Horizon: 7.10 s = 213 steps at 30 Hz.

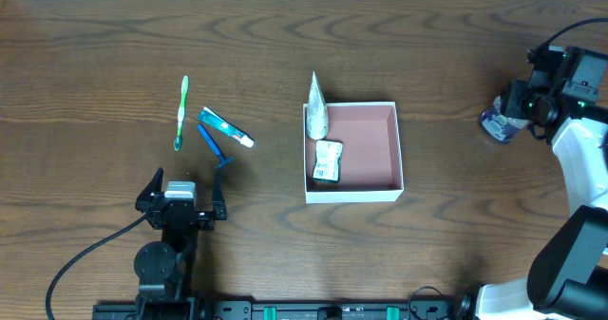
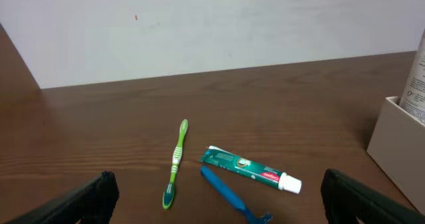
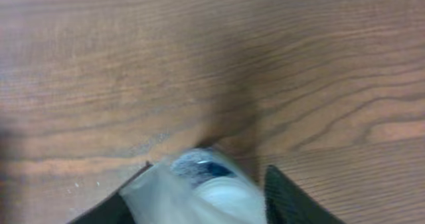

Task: Pack container
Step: 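Move the right gripper to the blue soap pump bottle and grasp it, then carry the soap bottle into the box beside the conditioner tube, then lower the soap bottle into the box and open the right gripper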

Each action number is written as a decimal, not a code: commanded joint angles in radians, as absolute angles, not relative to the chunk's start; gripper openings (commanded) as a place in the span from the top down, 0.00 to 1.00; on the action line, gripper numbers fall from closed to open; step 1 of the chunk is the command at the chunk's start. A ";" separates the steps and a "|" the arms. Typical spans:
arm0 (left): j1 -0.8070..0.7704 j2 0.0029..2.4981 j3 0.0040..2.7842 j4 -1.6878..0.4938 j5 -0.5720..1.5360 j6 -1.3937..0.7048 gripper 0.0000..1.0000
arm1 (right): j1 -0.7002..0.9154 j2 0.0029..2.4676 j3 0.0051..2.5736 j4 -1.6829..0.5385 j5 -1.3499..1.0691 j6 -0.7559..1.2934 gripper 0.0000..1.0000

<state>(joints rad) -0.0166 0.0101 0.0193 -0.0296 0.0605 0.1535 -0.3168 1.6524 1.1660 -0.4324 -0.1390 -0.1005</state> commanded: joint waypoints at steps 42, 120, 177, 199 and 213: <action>-0.012 0.005 0.004 -0.067 0.064 0.147 0.02 | 0.280 1.305 1.183 -0.419 -0.071 0.465 0.81; -0.012 0.005 0.004 -0.067 0.064 0.147 0.02 | 0.510 1.401 1.086 -0.735 0.157 0.752 0.79; -0.012 0.005 0.004 -0.067 0.064 0.147 0.02 | 0.470 1.517 0.775 -0.057 0.221 0.607 0.66; -0.012 0.005 0.004 -0.067 0.064 0.147 0.02 | 0.479 1.517 0.776 -0.125 -0.010 0.628 0.63; -0.012 0.005 0.004 -0.067 0.064 0.147 0.02 | 0.501 1.517 0.776 -0.104 -0.046 0.627 0.60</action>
<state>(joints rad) -0.0166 0.0101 0.0193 -0.0296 0.0608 0.1535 0.4927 1.5120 0.7765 -0.1146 -0.0338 0.6201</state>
